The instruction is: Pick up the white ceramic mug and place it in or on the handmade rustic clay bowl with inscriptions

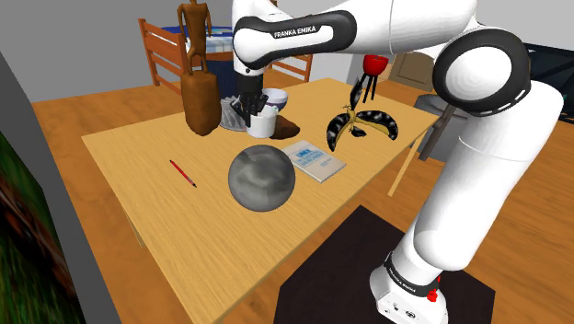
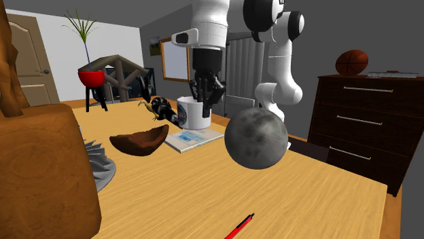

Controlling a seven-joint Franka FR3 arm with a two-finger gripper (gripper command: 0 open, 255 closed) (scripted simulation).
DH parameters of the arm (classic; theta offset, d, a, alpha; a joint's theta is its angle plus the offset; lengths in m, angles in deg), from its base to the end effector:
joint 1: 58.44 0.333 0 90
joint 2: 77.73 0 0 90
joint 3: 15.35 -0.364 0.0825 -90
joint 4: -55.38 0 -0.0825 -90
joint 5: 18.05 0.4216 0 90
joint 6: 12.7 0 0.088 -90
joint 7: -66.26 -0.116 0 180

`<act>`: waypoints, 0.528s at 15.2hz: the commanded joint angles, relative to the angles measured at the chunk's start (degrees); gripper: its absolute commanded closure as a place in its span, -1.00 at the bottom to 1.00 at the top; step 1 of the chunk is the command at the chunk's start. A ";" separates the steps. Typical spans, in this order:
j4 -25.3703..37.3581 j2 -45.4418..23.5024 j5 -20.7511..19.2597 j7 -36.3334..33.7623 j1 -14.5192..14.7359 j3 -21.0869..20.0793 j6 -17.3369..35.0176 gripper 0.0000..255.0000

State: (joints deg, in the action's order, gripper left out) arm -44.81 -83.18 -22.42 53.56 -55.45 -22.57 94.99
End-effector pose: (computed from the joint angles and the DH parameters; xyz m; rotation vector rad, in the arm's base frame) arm 0.6285 0.1038 0.5411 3.0879 -0.0346 0.0742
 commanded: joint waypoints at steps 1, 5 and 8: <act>1.48 0.02 0.04 0.10 0.01 -0.01 -1.51 1.00; 4.05 0.08 0.10 0.25 0.04 -0.03 -4.13 1.00; 7.58 -2.37 0.16 3.86 -1.88 1.54 -4.99 1.00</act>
State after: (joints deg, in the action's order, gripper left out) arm -38.33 -84.74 -22.29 56.24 -56.71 -21.53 90.22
